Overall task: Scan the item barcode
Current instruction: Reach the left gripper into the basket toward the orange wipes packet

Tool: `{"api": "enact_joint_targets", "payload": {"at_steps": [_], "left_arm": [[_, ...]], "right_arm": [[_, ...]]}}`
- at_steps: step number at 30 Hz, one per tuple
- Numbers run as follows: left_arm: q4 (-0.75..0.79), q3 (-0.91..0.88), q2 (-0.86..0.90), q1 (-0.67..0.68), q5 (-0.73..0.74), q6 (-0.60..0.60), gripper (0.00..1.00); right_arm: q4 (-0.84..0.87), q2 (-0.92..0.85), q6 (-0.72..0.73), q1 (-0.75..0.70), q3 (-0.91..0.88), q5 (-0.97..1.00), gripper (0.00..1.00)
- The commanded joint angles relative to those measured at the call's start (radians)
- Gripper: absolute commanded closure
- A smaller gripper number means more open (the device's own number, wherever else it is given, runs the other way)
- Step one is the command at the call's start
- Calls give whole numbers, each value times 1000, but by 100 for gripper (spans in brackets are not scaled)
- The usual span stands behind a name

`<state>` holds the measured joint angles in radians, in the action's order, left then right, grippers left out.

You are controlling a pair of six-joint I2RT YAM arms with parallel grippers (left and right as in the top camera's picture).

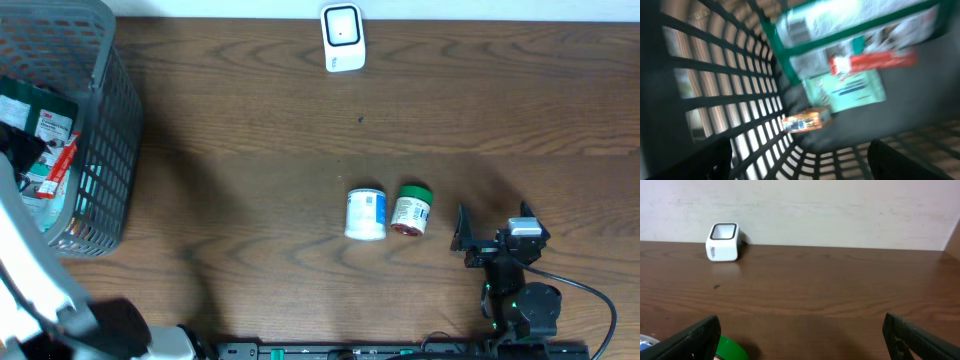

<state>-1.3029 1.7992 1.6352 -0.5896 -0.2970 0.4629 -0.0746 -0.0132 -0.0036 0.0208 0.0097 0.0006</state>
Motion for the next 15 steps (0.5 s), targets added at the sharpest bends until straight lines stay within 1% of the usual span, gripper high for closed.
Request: {"api": "enact_joint_targets", "payload": {"at_steps": [1,4,6,8,9,12,15], "left_arm": [[-30,-18,128,-27,29,-45,16],[-46,-20,204,-27,75,-127,16],[-57,-23,243,-27,108,-203,18],[-64,-27,273,-27,106,-250,18],[-68,-28,301,-27,106,-301,19],[-79,-28,330,-27,106,-364,22],[-80,-28,346,-27,106,-393,23]], "right_arm": [[0,0,3,-6,-4,10,1],[0,0,3,-6,-4,10,1],[0,0,3,-6,-4,10,1],[0,0,3,-6,-4,10,1],[0,0,3,-6,-4,10,1],[0,0,3,-6,-4,10,1],[0,0,3,-6,-4,10,1]]}}
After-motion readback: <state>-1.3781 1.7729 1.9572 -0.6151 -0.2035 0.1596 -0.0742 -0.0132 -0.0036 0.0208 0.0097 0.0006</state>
